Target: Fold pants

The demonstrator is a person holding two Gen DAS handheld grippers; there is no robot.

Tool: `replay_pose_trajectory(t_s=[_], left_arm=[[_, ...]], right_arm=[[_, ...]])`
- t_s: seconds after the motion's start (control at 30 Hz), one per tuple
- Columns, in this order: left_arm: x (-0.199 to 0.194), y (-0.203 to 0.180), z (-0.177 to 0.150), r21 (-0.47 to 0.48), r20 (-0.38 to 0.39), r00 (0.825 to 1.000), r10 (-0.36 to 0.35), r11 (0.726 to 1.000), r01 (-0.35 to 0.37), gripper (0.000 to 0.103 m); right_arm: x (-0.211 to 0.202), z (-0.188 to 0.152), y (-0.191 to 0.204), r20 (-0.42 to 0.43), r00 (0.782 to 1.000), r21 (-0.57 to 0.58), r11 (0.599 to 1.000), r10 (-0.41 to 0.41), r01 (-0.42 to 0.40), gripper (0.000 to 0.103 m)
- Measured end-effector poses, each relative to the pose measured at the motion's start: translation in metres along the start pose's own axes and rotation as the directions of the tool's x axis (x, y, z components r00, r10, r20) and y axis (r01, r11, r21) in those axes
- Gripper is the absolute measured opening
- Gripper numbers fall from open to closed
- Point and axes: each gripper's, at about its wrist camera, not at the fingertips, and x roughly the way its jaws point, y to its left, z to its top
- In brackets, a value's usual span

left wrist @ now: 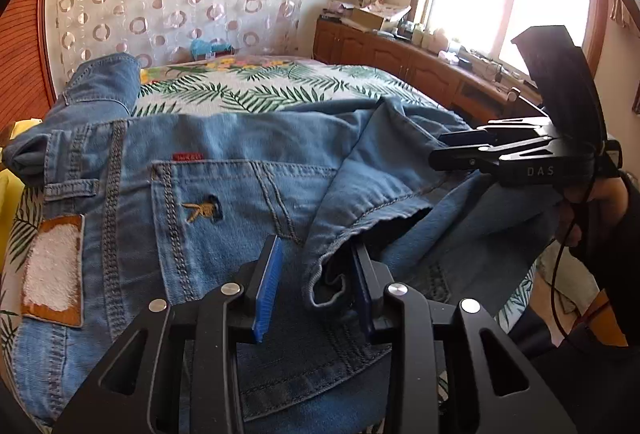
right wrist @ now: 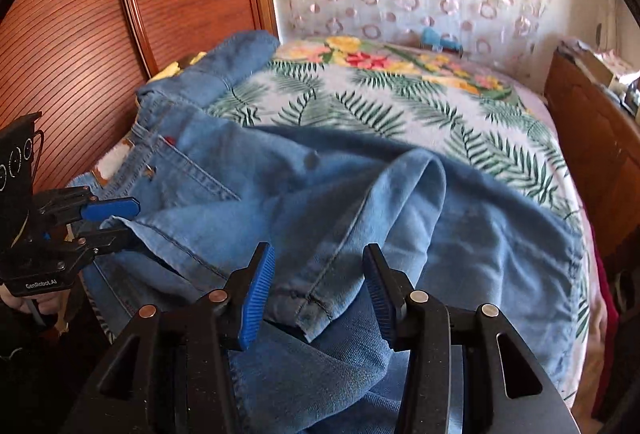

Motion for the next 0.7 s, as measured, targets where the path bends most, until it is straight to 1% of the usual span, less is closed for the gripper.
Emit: replay_pose_trajectory(t_s=[0.07,0.1,0.13,0.17,0.2,0.23,0.27,0.4,0.47,0.57,0.7], left_arm=[[0.001,0.001,-0.002,0.002,-0.004,1.0,-0.003,1.0,0.003,0.034],[0.001,0.0,-0.002,0.005,-0.003,1.0,-0.005,1.0,0.005,0.028],[0.001,-0.001,-0.002,0.01,-0.001,1.0,-0.013,1.0,0.013,0.019],[0.0,-0.002,-0.002,0.014,0.004,1.0,-0.015,1.0,0.015,0.014],[-0.003,-0.006,-0.001,0.025,0.016,1.0,-0.004,1.0,0.004,0.01],[-0.005,-0.008,0.0,0.033,0.025,1.0,0.006,0.999,-0.007,0.009],[-0.009,-0.009,0.001,0.037,0.035,0.999,0.011,0.999,-0.012,0.008],[-0.041,-0.012,0.01,0.026,0.111,0.994,0.005,1.0,-0.008,0.007],[-0.065,-0.012,0.016,0.026,0.166,0.986,0.008,1.0,-0.013,0.007],[-0.096,-0.008,0.023,0.021,0.225,0.974,0.024,0.999,-0.029,0.007],[-0.128,0.005,0.027,0.002,0.277,0.959,0.064,0.998,-0.067,0.007]], right_arm=[[0.002,0.001,-0.001,-0.014,1.0,0.009,1.0,0.01,-0.01,0.048],[0.002,0.001,-0.001,-0.017,1.0,0.01,1.0,0.02,-0.02,0.048],[0.002,0.002,-0.001,-0.019,0.999,0.01,1.0,0.029,-0.029,0.042],[0.003,0.004,0.0,-0.024,0.999,0.009,0.999,0.049,-0.048,0.029],[0.002,0.005,0.001,-0.027,0.998,0.007,0.998,0.065,-0.065,0.023],[0.002,0.007,0.003,-0.021,0.997,0.0,0.997,0.071,-0.071,0.015],[-0.001,0.011,0.006,-0.009,0.997,-0.009,0.997,0.073,-0.073,0.012],[-0.026,0.026,0.009,0.083,0.992,-0.032,0.995,0.096,-0.094,0.009],[-0.043,0.039,0.018,0.139,0.985,-0.056,0.994,0.101,-0.094,0.009],[-0.072,0.067,0.039,0.224,0.968,-0.108,0.99,0.117,-0.094,0.009],[-0.098,0.095,0.069,0.303,0.941,-0.183,0.978,0.148,-0.095,0.008]])
